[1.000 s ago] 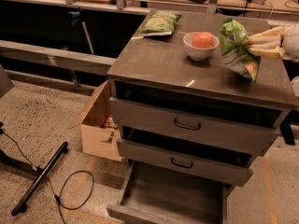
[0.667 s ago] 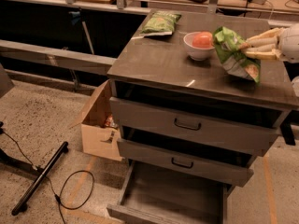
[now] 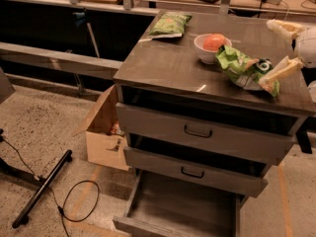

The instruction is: Pick green rice chip bag from bottom drawer and place on counter

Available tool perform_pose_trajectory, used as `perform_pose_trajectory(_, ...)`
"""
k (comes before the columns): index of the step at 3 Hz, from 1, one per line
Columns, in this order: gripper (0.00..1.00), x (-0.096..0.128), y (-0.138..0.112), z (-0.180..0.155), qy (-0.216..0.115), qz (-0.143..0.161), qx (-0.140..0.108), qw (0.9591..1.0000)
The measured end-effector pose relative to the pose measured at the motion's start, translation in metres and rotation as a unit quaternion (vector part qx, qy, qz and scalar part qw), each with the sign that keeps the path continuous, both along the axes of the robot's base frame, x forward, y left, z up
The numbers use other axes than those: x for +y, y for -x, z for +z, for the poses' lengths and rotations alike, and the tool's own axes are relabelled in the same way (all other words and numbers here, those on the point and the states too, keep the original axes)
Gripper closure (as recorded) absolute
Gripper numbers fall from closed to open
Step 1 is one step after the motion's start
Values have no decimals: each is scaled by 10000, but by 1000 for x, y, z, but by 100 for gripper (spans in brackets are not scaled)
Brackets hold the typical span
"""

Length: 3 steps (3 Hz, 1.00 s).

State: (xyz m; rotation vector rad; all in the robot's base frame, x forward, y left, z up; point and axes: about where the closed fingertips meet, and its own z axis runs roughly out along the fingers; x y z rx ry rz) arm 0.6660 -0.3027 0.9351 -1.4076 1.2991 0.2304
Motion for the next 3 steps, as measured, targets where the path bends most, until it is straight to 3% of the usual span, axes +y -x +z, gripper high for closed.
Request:
perform_pose_trajectory(2, 0, -42, 23, 29, 336, -515, -136, 9980)
perform_pose_trajectory(3, 0, -44, 25, 31, 354, -543, -148, 9978)
